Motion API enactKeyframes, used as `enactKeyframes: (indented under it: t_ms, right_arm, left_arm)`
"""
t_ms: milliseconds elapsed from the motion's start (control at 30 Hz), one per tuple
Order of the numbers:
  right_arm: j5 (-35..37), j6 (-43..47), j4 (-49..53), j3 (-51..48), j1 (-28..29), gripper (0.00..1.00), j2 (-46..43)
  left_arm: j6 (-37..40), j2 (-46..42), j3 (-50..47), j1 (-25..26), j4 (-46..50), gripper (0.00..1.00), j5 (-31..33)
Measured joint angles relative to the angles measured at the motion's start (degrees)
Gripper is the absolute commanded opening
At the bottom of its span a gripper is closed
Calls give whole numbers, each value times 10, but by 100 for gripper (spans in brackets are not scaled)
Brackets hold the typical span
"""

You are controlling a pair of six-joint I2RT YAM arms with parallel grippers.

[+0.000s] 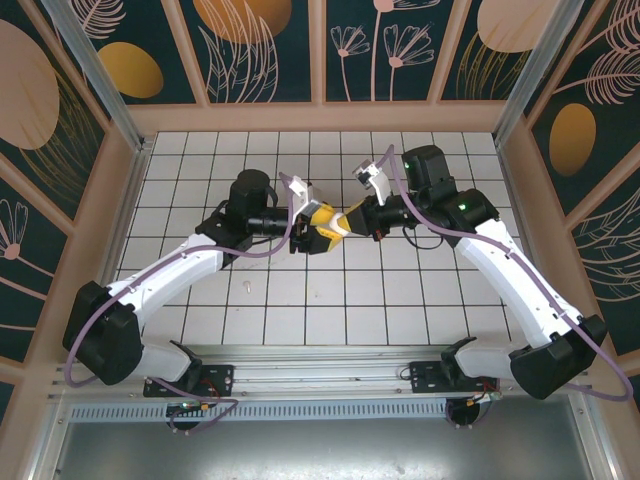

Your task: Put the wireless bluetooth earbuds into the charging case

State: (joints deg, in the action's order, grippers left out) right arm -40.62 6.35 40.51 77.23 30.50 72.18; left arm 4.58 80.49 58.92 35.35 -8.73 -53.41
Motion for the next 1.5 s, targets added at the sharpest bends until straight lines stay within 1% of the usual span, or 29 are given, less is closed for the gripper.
enactKeyframes:
  t_ms: [200,300,333,367,433,533,600,700,867,967,1133,1267,1500]
  right_arm:
    - [0,13,3,0,0,1,0]
    - [-2,22,6,0,0,3,0]
    - [-2,24,6,0,0,7,0]
    - [-2,24,6,0,0,14,0]
    - [0,21,5,0,0,32,0]
    - [15,4,-7,0,0,46,-2]
    - [22,-17,-32,-6,-6,50,-12]
    - [22,-53,-88,-36,-21,53,-49]
    - [15,-118,-190,-103,-27,57,-110]
    - [11,-157,-253,-147,-22,59,-129]
    - [11,-195,-317,-186,10,70,-128]
    - [11,-200,-339,-186,30,70,-112]
    - [28,-204,-343,-186,30,58,-86]
  left_arm:
    - [-2,7,10,-3,5,21,-19]
    - [-3,12,13,-7,10,14,-32]
    - [-5,14,15,-7,12,13,-34]
    - [-5,14,16,-8,14,12,-35]
    - [-5,15,18,-8,15,10,-36]
    - [-8,16,20,-7,15,9,-30]
    - [-18,16,20,-8,15,7,-25]
    - [-46,10,10,-10,-5,6,-10]
    - [-112,-38,-60,-17,-72,3,31]
    - [-149,-65,-92,-19,-107,2,51]
    - [-202,-77,-99,-19,-150,1,59]
    - [-232,-77,-99,-19,-173,1,59]
    - [-251,-78,-100,-19,-191,0,51]
